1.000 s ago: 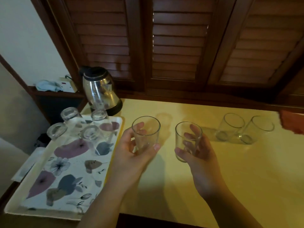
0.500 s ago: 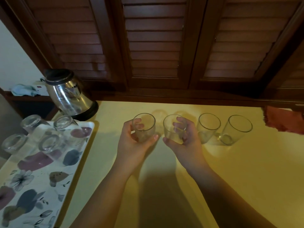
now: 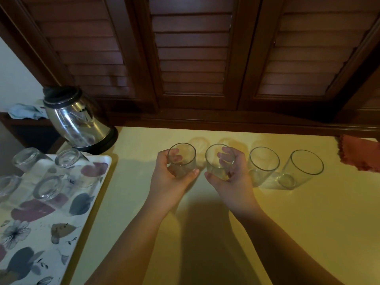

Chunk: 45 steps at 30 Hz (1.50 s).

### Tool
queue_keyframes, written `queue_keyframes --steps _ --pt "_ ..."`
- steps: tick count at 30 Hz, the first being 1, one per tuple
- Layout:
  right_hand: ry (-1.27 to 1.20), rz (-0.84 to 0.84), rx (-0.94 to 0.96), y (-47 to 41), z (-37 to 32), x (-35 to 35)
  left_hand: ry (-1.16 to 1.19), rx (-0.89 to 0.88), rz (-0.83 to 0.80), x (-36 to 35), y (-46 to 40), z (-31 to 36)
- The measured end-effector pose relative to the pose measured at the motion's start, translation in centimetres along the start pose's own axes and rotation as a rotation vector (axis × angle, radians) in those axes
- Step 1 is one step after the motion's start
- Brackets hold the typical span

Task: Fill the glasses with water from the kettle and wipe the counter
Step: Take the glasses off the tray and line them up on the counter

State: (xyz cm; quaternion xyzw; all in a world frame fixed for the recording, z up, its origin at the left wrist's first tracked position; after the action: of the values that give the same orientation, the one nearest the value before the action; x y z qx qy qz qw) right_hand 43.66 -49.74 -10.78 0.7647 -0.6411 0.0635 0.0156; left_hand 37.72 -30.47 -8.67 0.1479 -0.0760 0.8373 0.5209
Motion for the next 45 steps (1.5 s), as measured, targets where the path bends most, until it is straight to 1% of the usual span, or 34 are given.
queue_keyframes --steps 7,19,32,40,45 --pt "-0.018 -0.007 -0.035 -0.2 0.4 0.4 -0.006 -0.005 -0.016 -0.7 -0.5 -0.8" --pt "0.074 0.003 -0.050 0.3 1.2 0.5 -0.044 0.005 -0.049 -1.0 -0.8 -1.6" --pt "0.143 0.030 -0.048 1.3 0.3 0.9 -0.057 0.004 -0.063 -0.9 0.3 -0.9" --pt "0.235 0.107 -0.054 4.2 -0.4 0.6 -0.142 -0.057 -0.007 1.9 3.8 -1.0" --pt "0.243 0.166 -0.065 6.7 -1.3 -0.7 -0.172 -0.150 0.029 5.7 6.4 -0.1"
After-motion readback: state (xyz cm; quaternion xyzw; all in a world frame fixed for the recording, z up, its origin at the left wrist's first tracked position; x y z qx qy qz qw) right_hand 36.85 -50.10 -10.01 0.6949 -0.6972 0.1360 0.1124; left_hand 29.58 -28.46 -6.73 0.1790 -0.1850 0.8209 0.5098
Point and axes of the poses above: each hand's wrist, its own y-axis away from the middle knuckle, its own x-axis out of the back of the hand, z = x × y, the point moved 7 cm from there along -y, towards the middle knuckle, and after that the axes turned 1 degree about y, right-handed, at the moved point
